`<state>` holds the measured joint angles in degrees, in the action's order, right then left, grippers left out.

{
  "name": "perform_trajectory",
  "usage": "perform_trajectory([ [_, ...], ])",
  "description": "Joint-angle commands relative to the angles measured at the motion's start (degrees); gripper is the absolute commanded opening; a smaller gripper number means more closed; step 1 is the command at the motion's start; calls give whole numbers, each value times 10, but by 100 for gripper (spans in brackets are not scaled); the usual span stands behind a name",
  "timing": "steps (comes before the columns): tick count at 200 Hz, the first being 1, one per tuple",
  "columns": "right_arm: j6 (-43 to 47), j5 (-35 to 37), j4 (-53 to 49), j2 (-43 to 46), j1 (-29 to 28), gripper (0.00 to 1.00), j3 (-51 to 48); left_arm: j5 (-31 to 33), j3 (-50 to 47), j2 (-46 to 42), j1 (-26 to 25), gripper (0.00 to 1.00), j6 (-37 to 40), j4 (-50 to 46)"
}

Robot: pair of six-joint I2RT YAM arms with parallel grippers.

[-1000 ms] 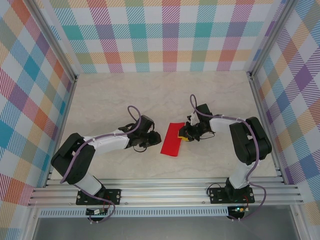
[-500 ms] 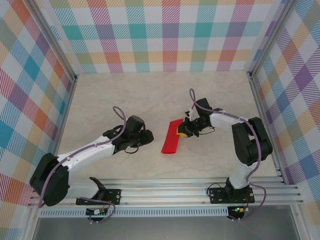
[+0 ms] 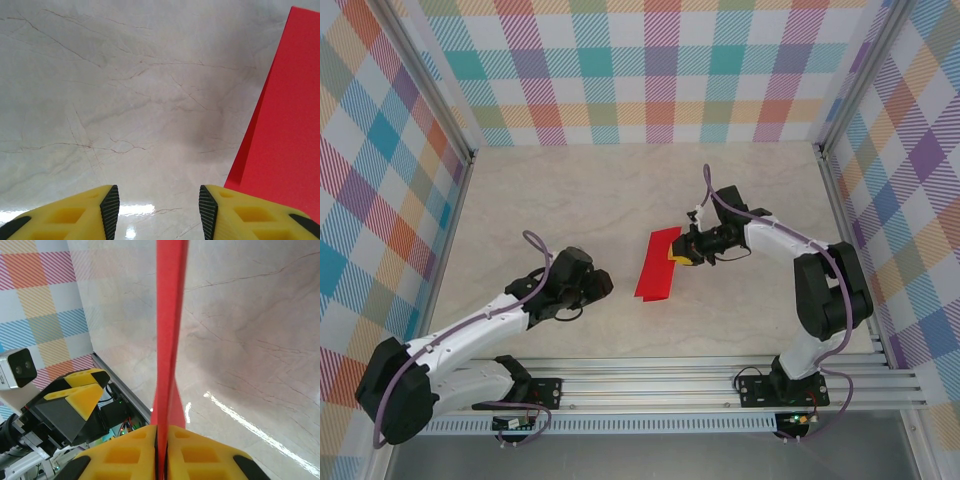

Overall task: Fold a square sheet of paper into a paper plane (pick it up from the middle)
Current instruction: Pick up the square sheet of paper from the center of the table, then place a square sheet of paper at the center of the table.

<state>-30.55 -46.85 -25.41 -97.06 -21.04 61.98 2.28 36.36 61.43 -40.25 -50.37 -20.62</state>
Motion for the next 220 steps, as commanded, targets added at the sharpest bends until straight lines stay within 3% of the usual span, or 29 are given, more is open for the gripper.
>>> perform_trajectory([
  [1,36,-26,14,-20,-3,13,-6,5,-17,-11,3,50,-11,13],
  [53,84,-6,2,-100,-3,15,5,-14,-8,27,5,50,-2,31],
  [73,102,28,-21,-107,-3,23,9,-21,-14,37,4,50,-3,42],
  [97,116,132,-74,-96,-3,37,22,-29,-11,52,5,50,2,66],
  [112,116,201,-102,-74,-3,41,25,-29,-7,61,5,50,5,68],
  [155,103,331,-113,66,-18,62,-25,-23,-8,65,14,51,11,83],
  [187,102,416,-113,145,-122,73,-55,-35,-17,75,36,50,12,100],
  [220,69,542,-131,138,-262,81,-46,-43,-20,78,53,50,12,109],
])
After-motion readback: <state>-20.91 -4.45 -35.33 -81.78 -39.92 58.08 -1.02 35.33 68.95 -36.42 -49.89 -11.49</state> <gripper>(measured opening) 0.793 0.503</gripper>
